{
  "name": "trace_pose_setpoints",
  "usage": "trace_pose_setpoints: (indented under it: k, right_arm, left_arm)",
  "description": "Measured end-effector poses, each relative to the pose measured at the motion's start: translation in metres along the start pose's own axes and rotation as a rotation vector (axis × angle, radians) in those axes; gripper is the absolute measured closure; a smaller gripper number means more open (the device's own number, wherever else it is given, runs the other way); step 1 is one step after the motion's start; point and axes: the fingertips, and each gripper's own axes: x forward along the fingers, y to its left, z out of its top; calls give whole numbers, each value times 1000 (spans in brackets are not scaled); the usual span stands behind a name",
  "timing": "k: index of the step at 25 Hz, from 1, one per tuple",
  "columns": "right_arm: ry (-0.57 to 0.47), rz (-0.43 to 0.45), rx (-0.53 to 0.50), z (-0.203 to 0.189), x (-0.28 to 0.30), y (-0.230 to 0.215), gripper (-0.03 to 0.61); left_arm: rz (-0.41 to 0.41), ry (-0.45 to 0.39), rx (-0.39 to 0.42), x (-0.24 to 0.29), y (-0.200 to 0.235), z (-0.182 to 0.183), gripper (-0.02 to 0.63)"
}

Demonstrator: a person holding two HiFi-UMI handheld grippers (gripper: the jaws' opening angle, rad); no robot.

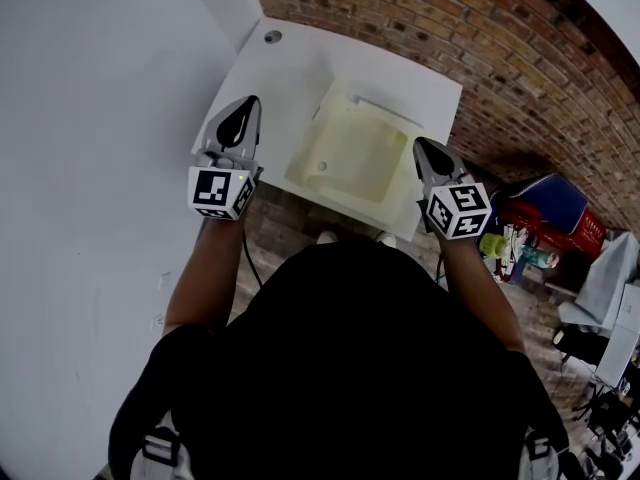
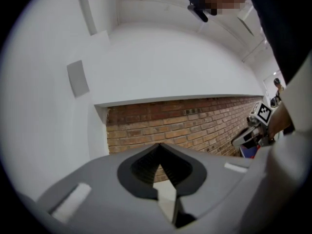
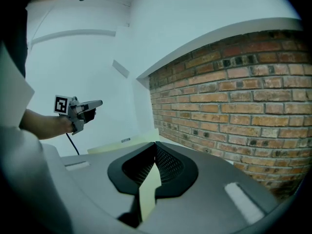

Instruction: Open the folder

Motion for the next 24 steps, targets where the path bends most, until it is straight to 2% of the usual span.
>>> trace_pose_setpoints:
  k: [7,24]
  right_arm:
    - [-69,-33,-68,34,-9,-5,578]
    - [-177,-119,-86,75,-35,-32,578]
  left_arm:
    - [-50,-40,19,11,-17,24,614]
    - [-115,-35,20,27,-46,44,614]
